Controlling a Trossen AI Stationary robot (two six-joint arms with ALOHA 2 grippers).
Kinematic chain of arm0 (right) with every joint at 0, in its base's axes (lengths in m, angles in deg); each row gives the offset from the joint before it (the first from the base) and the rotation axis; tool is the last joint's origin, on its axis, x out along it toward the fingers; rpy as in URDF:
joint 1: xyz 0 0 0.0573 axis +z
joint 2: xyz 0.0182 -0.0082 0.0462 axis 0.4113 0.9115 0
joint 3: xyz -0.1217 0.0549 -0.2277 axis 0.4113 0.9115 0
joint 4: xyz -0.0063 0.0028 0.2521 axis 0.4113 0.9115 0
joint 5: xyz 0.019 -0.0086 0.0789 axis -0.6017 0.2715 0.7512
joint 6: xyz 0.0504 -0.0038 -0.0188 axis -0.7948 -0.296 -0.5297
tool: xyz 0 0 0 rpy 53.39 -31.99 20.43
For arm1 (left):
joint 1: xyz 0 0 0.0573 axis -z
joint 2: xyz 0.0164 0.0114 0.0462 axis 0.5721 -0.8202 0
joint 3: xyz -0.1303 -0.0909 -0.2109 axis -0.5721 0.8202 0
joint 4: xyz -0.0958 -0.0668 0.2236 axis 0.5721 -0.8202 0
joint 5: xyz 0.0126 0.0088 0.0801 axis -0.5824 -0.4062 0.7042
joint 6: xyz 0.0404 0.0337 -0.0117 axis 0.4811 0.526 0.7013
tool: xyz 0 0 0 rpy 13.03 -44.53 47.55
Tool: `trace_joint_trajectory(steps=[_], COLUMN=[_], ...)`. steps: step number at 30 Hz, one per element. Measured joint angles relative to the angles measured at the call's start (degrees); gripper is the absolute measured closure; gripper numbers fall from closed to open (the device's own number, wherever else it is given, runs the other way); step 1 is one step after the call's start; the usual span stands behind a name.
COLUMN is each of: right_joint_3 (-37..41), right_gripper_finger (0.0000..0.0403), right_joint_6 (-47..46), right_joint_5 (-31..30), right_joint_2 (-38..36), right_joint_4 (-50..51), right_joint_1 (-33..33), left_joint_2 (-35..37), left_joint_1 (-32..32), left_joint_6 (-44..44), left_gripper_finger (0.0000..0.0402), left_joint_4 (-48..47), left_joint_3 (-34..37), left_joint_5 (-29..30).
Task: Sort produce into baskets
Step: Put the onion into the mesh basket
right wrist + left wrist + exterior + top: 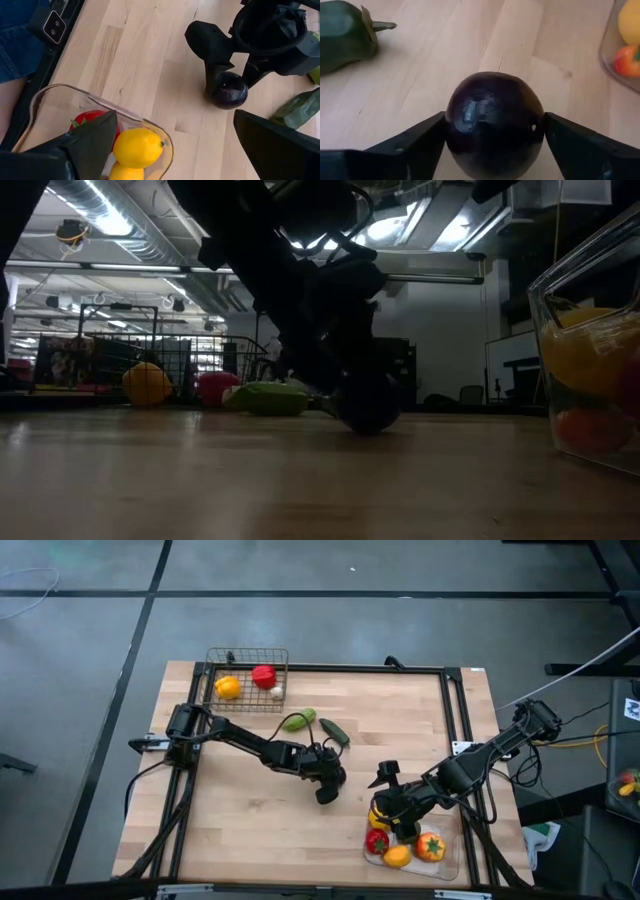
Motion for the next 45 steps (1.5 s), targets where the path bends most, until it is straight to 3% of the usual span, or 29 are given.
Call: trace_joint_trajectory(steps=[7, 18, 24, 27, 34, 41, 45], right_joint_3=[0.0, -0.51, -3.83, -4.04, -1.93, 9.96, 20.32], right_gripper_finger=[0.0006, 0.0006, 0.0006, 0.0006, 0.0006, 0.0006, 0.0006], right_joint_6=[0.0, 2.77, 6.08, 7.7, 13.06, 15.07, 14.99], right_joint_5=[0.0, 0.36, 14.44, 19.29, 24.31, 26.02, 30.28], right_joint_2=[0.0, -0.21, -3.66, -7.4, -19.33, -32.34, -39.87], right_joint_4=[0.0, 0.11, -0.85, -1.11, -1.83, -8.49, -16.46], right_joint_1=[0.02, -0.51, -5.65, -10.0, -20.56, -28.33, -31.9], left_joint_2=[0.13, 3.74, 7.25, 9.47, 15.95, 22.77, 26.18], left_joint_1=[-0.13, -1.22, -3.02, -4.08, -7.19, -11.65, -14.79], left_joint_6=[-1.98, -2.73, -2.69, -2.12, 0.96, 3.22, 3.98], left_gripper_finger=[0.0134, 0.0131, 0.0131, 0.0131, 0.013, 0.013, 0.013], left_joint_4=[0.46, 0.46, 0.08, 0.02, -0.83, -4.11, -5.83], left_joint_3=[0.0, 0.0, 0.0, 0.0, 0.0, -0.02, -0.02], left_joint_5=[0.07, 0.02, 0.04, 0.02, 0.05, 1.94, 5.01])
